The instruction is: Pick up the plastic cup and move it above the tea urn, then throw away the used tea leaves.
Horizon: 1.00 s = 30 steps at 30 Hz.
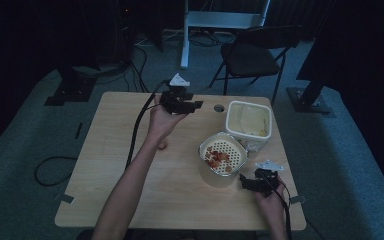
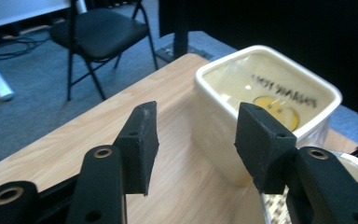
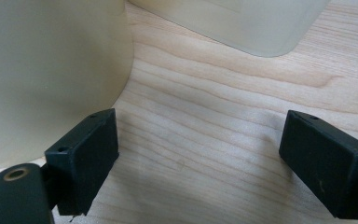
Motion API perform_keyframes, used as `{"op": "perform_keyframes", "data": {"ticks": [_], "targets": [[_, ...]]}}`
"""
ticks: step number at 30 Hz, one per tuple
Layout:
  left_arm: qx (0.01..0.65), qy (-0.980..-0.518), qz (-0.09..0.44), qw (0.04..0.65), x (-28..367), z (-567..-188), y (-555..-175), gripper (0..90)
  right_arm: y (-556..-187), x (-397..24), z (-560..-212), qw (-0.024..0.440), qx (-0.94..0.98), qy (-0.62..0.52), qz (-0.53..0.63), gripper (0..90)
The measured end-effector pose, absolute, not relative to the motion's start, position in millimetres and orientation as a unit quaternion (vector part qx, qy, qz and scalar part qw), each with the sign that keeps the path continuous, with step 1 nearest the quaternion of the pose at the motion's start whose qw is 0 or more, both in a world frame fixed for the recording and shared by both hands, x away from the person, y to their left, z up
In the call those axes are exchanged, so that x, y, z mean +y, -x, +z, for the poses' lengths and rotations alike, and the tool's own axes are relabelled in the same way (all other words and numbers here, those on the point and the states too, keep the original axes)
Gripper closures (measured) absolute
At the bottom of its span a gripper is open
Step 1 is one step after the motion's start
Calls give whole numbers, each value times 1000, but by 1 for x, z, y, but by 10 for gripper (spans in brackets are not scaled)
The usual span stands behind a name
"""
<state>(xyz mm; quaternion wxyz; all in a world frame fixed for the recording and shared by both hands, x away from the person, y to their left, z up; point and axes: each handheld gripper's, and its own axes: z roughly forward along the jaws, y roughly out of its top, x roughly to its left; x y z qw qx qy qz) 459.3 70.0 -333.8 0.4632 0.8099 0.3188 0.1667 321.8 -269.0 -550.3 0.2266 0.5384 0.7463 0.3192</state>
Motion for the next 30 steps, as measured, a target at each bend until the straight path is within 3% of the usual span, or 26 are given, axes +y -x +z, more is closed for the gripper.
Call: {"op": "perform_keyframes", "data": {"ticks": [14, 19, 22, 30], "targets": [[357, -783, 214, 463, 129, -359, -426, 417, -322, -269, -550, 226, 747, -538, 320, 114], [376, -778, 232, 446, 160, -389, -411, 387, -322, -269, -550, 225, 747, -538, 320, 125], [392, -771, 201, 460, 176, -407, -409, 374, -321, -269, -550, 226, 747, -535, 322, 132], [408, -773, 191, 446, 192, -463, -406, 271, -321, -269, -550, 226, 747, -536, 322, 132]]}}
